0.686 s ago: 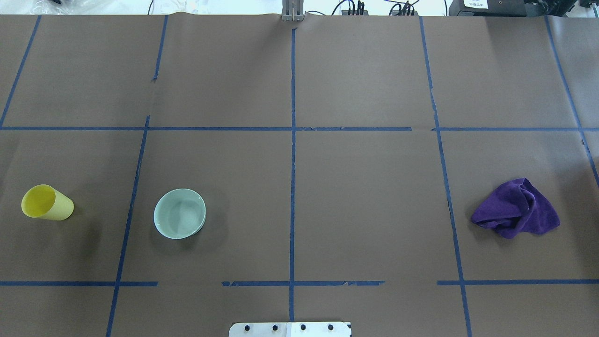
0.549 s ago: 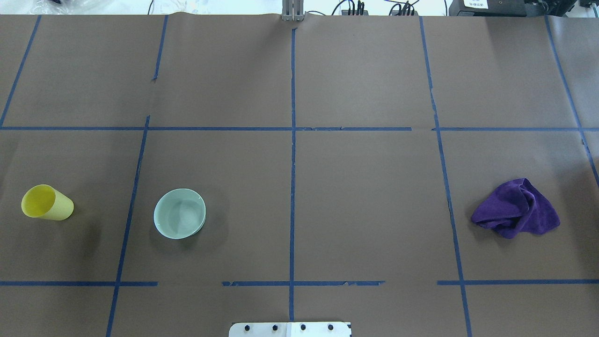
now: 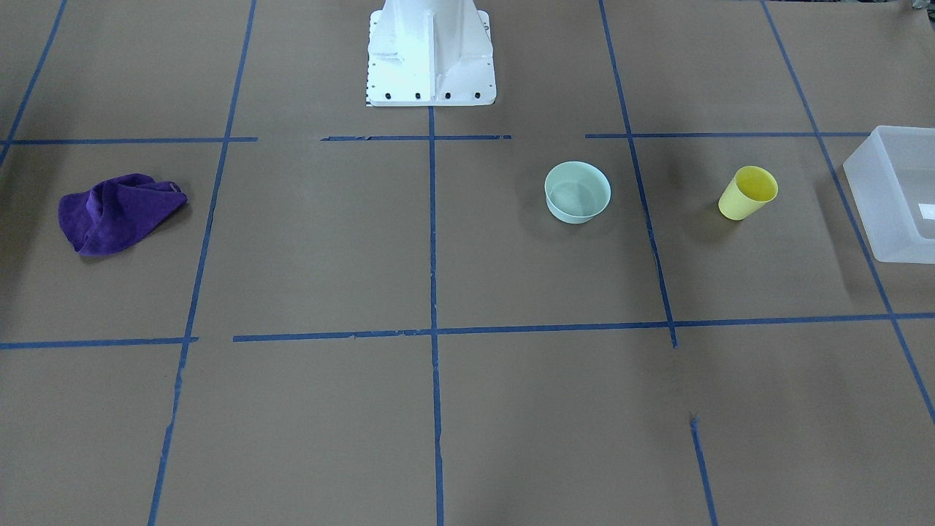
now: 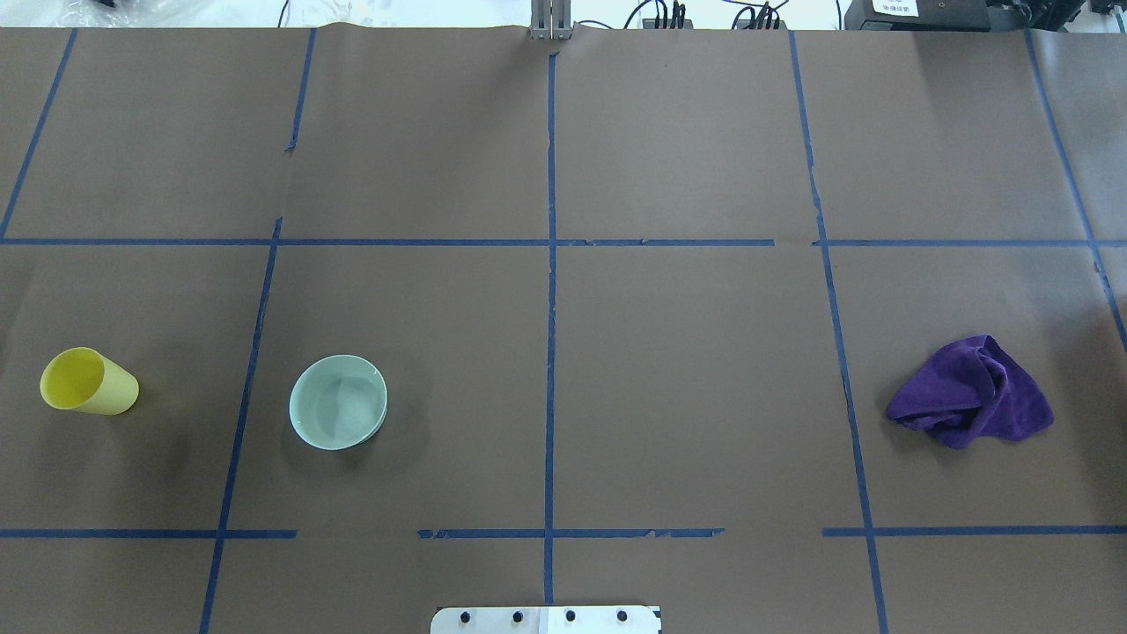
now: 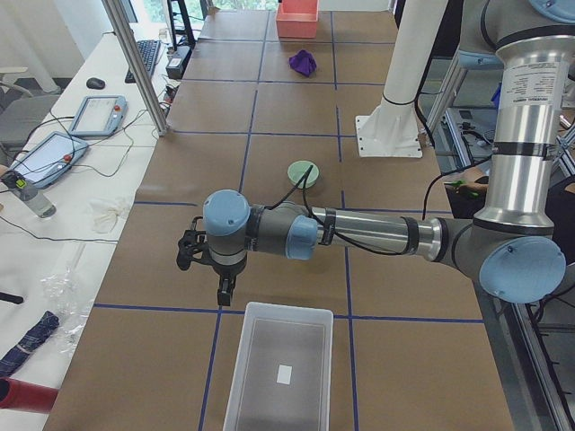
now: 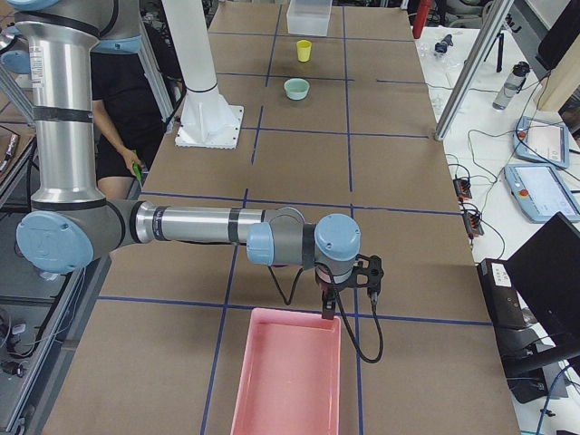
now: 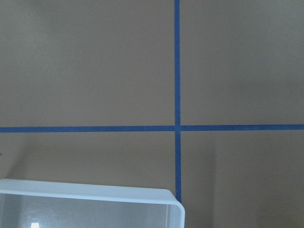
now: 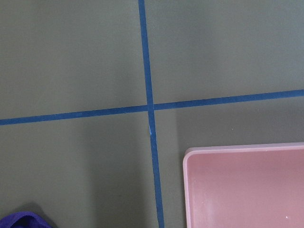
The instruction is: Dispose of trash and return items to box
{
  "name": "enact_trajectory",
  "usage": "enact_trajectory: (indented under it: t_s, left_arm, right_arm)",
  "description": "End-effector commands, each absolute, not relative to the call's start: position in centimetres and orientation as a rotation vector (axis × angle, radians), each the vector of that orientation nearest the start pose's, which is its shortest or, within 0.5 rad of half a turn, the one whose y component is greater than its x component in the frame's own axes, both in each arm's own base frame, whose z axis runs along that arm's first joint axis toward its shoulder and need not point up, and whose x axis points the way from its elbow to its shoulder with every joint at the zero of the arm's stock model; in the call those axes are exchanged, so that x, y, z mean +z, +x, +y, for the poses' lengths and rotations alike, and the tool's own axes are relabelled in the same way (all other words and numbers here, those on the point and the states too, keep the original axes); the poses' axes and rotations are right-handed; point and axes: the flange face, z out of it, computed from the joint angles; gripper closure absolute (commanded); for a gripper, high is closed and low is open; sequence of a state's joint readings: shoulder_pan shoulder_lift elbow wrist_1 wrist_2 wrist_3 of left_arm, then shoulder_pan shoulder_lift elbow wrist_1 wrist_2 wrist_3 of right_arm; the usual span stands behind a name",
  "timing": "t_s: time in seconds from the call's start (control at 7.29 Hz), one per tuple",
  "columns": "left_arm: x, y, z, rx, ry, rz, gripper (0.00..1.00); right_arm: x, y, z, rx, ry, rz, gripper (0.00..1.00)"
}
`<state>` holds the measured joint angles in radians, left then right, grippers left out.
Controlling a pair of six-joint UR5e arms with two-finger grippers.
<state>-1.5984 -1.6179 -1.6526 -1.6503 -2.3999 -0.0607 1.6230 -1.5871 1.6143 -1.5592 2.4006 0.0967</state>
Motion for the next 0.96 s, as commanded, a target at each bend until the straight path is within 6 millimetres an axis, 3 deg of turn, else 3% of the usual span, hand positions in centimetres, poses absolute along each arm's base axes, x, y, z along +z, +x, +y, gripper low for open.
enact_trajectory:
  t_s: [0.0, 0.14, 0.27, 0.41, 0.69, 0.82]
  left_arm:
    - [54.2, -4.9, -53.4, 0.068, 0.237, 0.856, 0.00]
    - [52.9, -3.6, -53.3, 0.112, 0.261, 0.861, 0.00]
    - [53.0, -3.4, -53.2, 0.136, 0.291, 0.875, 0.00]
    - [54.3, -2.9, -51.5, 0.142, 0.263, 0.945, 0.00]
    - [55.0, 1.2, -49.3, 0.086, 0.239, 0.943, 0.00]
    - [55.0, 4.6, -46.2, 0.021, 0.240, 0.916, 0.00]
  right_arm:
    - [63.8, 8.5, -48.3, 0.123, 0.021, -0.831, 0.00]
    - [63.8, 8.5, -48.4, 0.124, 0.021, -0.833, 0.00]
    - [63.5, 8.5, -48.4, 0.121, 0.027, -0.833, 0.00]
    - [63.2, 8.5, -48.4, 0.119, 0.033, -0.831, 0.00]
    - [63.3, 8.4, -48.4, 0.118, 0.031, -0.831, 0.00]
    - [62.7, 8.4, -48.9, 0.110, 0.046, -0.827, 0.00]
